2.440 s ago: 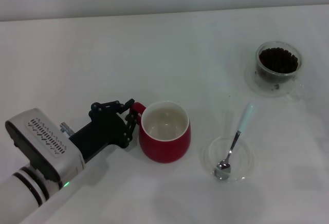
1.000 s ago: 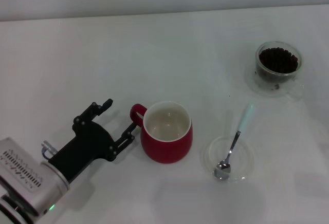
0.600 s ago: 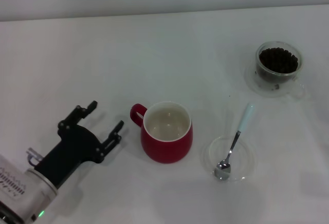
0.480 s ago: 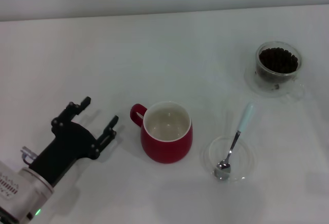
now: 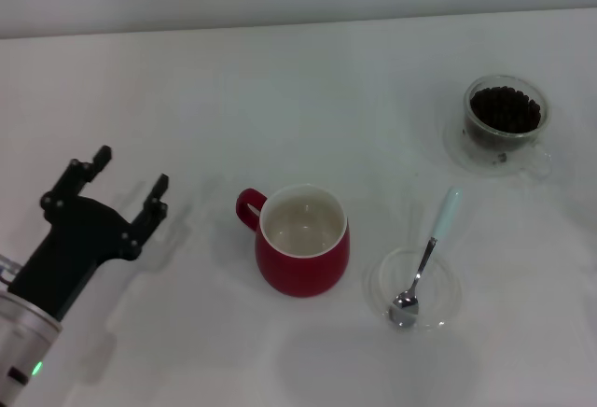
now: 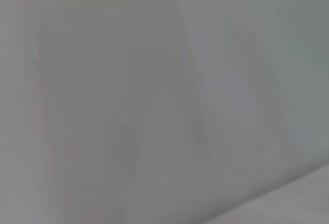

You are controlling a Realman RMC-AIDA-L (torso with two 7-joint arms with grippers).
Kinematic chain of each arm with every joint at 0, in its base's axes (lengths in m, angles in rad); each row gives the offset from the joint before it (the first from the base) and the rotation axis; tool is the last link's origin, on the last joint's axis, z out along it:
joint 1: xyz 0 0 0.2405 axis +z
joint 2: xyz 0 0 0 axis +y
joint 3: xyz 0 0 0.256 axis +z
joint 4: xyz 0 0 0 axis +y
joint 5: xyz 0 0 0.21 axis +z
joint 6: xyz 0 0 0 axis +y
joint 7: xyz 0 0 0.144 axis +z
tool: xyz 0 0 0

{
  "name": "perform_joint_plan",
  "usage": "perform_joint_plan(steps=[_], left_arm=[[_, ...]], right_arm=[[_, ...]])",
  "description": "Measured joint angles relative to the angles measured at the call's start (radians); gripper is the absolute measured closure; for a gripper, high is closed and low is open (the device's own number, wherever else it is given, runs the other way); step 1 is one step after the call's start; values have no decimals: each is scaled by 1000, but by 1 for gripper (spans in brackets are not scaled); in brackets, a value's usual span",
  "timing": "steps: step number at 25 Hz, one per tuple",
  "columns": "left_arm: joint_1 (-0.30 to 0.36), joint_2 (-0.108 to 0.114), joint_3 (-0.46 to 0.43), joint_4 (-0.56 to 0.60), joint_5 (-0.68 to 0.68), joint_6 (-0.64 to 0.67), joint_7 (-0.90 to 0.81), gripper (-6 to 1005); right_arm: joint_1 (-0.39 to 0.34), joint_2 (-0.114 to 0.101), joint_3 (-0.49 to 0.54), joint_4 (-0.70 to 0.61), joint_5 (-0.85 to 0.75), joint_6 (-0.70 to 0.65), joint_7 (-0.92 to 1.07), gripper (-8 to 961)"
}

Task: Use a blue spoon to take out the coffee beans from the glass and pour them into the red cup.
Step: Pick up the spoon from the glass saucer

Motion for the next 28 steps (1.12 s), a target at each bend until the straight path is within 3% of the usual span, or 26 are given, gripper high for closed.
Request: perform_joint_plan(steps=[8, 14, 28], left_arm=[[-2, 0, -1, -23, -49, 61, 0, 276], [1, -1, -17, -28, -89, 92, 0, 277], [-21, -3, -53, -44, -92, 101, 0, 277]], right_arm=[[16, -21, -76, -116, -167, 73, 351, 98], [78, -75, -84, -124, -318, 127, 529, 98], [205, -116, -103, -129, -689, 105, 640, 99]])
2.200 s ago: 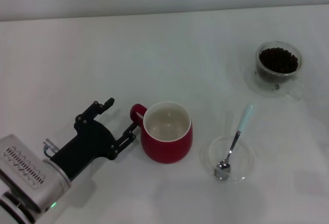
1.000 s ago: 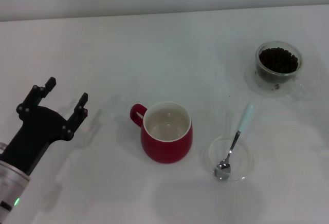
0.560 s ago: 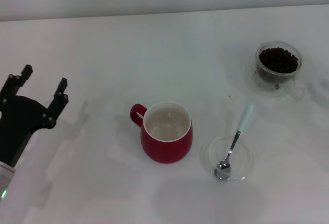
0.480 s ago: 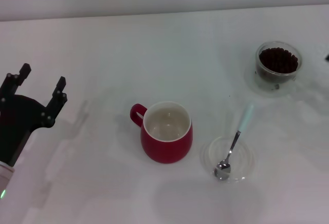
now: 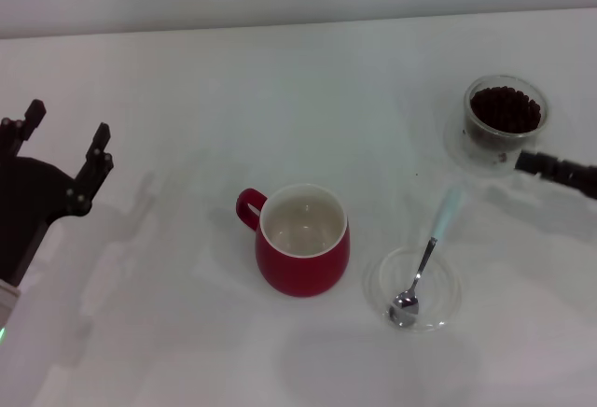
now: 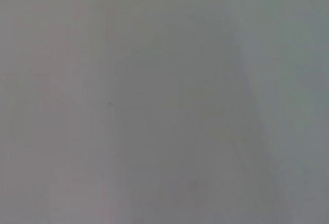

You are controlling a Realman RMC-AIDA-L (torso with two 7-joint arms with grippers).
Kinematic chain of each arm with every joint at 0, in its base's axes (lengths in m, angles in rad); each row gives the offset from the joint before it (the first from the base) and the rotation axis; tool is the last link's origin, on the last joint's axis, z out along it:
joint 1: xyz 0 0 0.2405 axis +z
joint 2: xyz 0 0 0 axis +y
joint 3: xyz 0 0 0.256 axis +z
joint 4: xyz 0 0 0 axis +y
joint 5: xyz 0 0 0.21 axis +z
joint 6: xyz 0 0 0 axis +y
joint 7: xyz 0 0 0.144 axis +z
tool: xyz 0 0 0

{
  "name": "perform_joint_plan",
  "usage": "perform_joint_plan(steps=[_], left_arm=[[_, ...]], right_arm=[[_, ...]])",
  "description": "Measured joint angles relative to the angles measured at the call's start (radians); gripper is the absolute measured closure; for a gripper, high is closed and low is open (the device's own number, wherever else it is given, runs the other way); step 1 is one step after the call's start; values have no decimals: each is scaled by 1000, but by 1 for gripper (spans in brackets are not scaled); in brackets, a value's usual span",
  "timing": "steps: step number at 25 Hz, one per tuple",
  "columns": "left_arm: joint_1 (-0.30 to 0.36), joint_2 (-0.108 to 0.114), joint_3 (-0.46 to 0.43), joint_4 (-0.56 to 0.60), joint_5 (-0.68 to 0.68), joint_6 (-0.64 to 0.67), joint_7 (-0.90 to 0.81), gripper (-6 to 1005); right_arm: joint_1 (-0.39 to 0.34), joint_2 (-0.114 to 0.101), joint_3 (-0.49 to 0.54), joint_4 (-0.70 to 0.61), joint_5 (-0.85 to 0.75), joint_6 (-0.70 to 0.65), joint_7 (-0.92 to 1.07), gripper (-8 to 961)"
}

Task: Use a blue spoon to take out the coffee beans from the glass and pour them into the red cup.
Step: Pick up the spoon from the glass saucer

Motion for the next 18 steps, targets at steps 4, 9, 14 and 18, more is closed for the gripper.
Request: perform_joint_plan(steps=[4, 9, 14, 18], left_arm=[[-19, 0, -10, 0, 0, 0, -2, 277], [-37, -1, -12, 3, 0, 3, 0, 278], [-40, -2, -11, 11, -1, 11, 0, 278], [-40, -2, -11, 12, -2, 36, 0, 278]], right_arm=[[20, 5, -1, 0, -47, -54, 15, 99], [39, 7, -2, 2, -79, -73, 34, 99], [65, 14, -30, 9, -88, -108, 64, 100], [87, 32, -64, 11, -90, -133, 103, 100]])
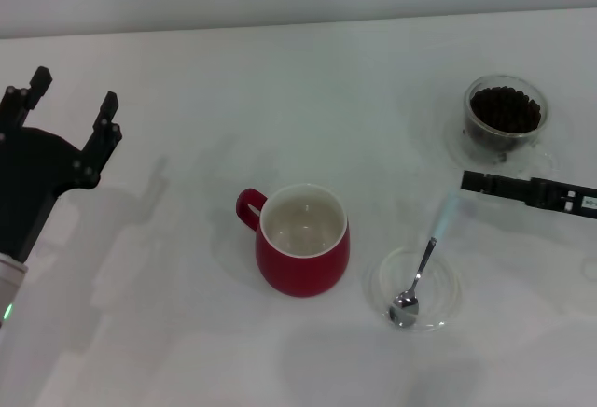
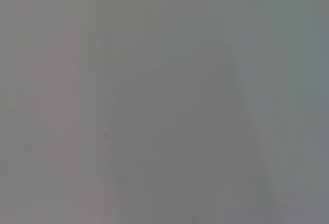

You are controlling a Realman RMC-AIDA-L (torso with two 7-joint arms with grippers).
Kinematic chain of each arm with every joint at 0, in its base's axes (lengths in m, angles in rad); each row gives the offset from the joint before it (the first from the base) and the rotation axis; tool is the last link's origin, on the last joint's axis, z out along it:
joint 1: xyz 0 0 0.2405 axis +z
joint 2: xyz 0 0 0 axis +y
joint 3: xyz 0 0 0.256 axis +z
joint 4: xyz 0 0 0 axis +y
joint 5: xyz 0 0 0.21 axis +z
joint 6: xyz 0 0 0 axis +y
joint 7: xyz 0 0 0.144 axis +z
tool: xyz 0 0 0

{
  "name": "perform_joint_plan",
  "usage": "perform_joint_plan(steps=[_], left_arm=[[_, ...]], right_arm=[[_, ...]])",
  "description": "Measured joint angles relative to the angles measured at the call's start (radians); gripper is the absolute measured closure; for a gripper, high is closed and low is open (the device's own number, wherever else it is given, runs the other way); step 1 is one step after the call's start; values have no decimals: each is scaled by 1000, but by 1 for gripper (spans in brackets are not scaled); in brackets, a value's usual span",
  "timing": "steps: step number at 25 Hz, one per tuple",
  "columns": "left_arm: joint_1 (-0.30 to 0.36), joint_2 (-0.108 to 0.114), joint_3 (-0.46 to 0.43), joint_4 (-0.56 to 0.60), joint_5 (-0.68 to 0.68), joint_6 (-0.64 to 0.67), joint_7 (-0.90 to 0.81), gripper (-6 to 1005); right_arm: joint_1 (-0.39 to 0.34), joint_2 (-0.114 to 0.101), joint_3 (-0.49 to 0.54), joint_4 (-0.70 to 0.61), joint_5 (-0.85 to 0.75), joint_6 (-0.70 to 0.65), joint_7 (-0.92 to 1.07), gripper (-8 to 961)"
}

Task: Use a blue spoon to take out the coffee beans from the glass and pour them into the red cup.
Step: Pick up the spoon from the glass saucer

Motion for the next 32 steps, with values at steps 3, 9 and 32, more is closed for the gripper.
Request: perform_joint_plan(steps=[3, 9, 32], left_arm=[[0, 2, 0, 0, 2, 14, 0, 277], [-1, 4, 0, -10, -2, 59, 0, 277], [-17, 8, 0, -50, -3, 120, -1, 281]], right_arm=[[4, 18, -1, -1, -1, -12, 21, 100], [11, 42, 3, 0, -1, -19, 55, 100], [17, 92, 10, 26, 10, -117, 48, 139]])
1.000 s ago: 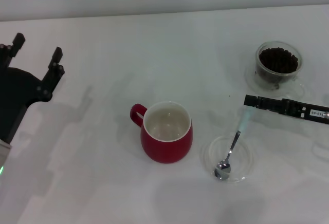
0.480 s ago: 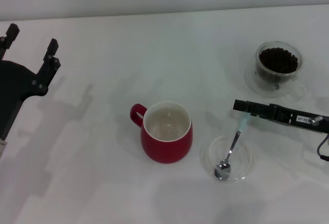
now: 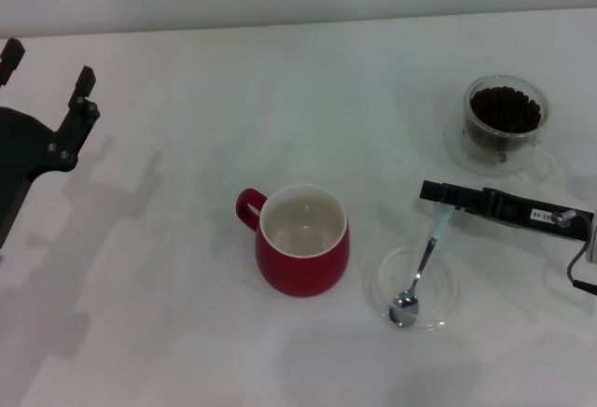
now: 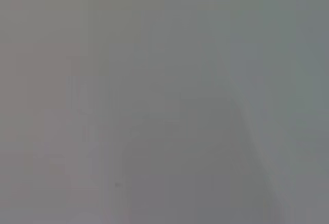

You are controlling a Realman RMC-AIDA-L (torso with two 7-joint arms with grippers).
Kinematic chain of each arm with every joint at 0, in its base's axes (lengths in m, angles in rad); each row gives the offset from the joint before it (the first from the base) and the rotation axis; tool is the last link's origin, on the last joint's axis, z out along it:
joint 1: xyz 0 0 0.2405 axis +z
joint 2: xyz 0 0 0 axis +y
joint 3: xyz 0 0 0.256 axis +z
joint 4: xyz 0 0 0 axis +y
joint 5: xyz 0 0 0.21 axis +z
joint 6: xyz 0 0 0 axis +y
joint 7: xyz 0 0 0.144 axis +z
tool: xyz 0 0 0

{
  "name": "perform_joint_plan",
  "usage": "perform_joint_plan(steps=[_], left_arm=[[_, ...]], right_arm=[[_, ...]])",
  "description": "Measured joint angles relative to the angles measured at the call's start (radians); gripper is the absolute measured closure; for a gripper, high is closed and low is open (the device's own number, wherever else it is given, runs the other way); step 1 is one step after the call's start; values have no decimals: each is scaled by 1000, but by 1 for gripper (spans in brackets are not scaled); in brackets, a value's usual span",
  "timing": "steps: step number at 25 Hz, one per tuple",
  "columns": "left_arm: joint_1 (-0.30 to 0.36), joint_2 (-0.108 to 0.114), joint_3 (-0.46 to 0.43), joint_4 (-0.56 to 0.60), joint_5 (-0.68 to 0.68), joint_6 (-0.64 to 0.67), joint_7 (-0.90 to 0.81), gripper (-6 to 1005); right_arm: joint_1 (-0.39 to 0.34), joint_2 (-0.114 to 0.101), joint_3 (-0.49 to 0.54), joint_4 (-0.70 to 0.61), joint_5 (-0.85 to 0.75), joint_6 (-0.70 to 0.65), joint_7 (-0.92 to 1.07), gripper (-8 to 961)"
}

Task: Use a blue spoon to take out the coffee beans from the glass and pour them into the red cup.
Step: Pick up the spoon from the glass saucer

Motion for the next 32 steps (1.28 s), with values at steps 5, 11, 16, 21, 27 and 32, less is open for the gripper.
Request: perform_joint_plan(steps=[5, 11, 16, 21, 27, 32], left_arm=[[-5, 0, 0, -5, -3, 0, 1, 283], [-16, 0, 0, -19, -5, 0, 0, 288], [-19, 0, 0, -25, -5, 0, 0, 288], [-20, 0, 0, -28, -5, 0, 1, 288], [-22, 0, 0, -41, -5, 0, 1, 287], [-23, 0, 0, -50, -6, 0, 1, 287]], right_arm=[[9, 0, -2, 0, 1, 6, 3, 233], [9, 2, -9, 12, -4, 7, -2, 348], [-5, 0, -11, 14, -6, 22, -2, 421], [-19, -3, -11, 6, -7, 45, -2, 433], [-29, -2, -5, 10, -2, 44, -4, 438], [-27, 1, 0, 21, 4, 39, -13, 443]])
